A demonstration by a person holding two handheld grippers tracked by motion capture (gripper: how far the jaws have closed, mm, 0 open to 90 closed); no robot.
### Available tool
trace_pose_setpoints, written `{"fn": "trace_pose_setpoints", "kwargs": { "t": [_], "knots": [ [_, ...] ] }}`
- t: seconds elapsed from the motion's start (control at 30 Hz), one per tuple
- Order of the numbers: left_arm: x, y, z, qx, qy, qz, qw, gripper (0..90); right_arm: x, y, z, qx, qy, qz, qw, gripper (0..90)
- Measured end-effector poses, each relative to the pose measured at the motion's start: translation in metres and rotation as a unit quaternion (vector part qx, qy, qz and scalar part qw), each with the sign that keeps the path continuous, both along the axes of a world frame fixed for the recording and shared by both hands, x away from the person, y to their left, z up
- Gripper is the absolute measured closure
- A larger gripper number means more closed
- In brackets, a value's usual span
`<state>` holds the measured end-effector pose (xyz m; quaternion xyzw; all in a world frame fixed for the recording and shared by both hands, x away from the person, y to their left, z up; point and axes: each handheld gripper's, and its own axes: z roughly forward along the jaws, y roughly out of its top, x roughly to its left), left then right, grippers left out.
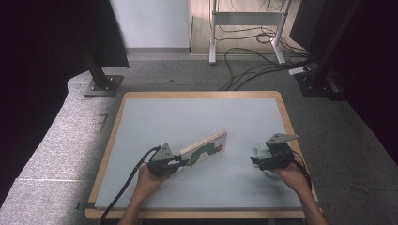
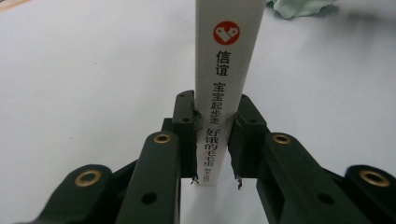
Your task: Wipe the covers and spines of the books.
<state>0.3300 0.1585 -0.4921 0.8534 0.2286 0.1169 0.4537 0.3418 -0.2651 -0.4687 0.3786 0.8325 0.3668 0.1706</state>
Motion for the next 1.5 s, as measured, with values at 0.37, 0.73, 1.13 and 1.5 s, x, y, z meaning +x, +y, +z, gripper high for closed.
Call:
{"fn": "trace_pose_setpoints", "kwargs": {
  "t": [0.37, 0.73, 1.13, 1.5],
  "knots": [
    [0.000, 0.000, 0.000, -0.003, 0.002, 0.000, 1.0000, 74.8, 0.001, -0.029, -0.026, -0.004, 0.028, -0.045, 0.9986, 13.6],
    [0.001, 0.001, -0.001, -0.005, 0.003, 0.000, 1.0000, 74.8, 0.010, -0.039, -0.051, 0.004, 0.050, -0.067, 0.9965, 44.4],
    [0.001, 0.001, -0.001, -0.009, 0.003, 0.002, 1.0000, 74.7, 0.002, -0.033, -0.045, 0.001, 0.041, -0.049, 0.9979, 72.1],
    [0.002, 0.002, -0.002, -0.013, 0.005, 0.004, 0.9999, 74.6, -0.007, -0.003, -0.013, 0.034, 0.015, -0.004, 0.9993, 72.1]
  ]
}}
